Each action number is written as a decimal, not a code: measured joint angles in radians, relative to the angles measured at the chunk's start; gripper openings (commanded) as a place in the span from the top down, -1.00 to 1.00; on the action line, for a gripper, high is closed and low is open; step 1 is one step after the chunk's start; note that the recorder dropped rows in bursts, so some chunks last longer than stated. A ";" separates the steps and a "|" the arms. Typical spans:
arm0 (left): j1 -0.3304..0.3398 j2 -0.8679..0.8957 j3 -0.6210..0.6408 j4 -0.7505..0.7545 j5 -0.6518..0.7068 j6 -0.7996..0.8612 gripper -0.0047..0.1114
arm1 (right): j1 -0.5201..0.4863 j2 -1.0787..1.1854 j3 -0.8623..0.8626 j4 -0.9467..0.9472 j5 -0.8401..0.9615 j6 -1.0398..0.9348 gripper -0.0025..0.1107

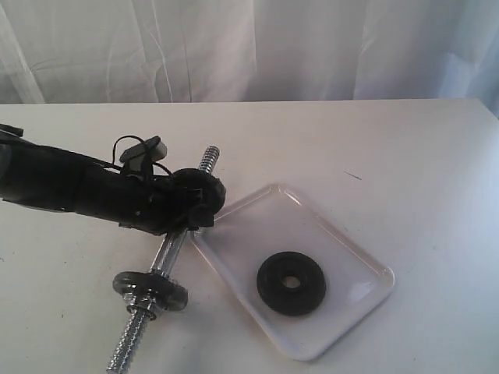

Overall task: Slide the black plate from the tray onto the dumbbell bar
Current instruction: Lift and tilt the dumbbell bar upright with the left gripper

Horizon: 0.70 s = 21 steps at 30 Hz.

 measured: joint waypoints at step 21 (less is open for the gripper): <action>0.000 -0.250 0.136 0.419 0.210 0.028 0.92 | 0.000 0.000 0.000 0.000 0.000 0.000 0.96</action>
